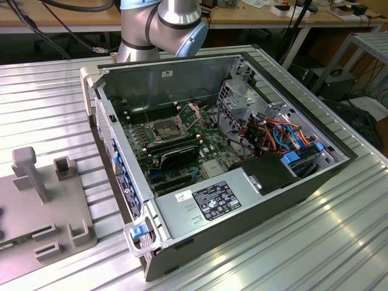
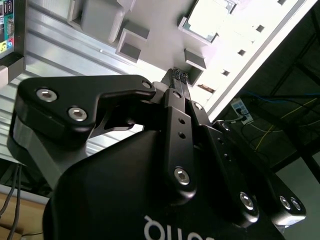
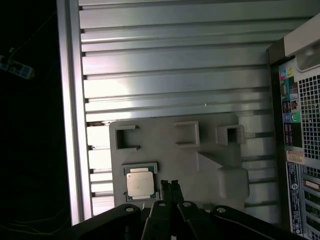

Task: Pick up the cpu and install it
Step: 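Reach for the cpu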

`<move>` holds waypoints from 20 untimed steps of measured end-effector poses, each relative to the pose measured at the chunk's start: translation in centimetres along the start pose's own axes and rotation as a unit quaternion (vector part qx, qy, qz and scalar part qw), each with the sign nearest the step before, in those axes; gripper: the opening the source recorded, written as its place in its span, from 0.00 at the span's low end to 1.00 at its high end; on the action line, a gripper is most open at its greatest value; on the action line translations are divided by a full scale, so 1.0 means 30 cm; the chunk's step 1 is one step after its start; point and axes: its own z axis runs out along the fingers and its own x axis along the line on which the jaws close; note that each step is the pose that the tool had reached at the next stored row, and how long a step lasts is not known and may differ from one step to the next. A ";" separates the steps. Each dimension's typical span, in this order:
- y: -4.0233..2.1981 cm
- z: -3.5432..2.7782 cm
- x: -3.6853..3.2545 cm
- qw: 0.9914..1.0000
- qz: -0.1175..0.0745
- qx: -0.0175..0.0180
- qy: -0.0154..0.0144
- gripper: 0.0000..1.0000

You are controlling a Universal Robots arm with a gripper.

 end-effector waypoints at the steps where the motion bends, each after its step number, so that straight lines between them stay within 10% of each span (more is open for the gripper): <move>1: 0.000 0.002 0.003 1.000 0.000 0.000 0.000 0.11; 20: -0.008 0.037 0.084 1.000 0.000 0.000 0.000 0.11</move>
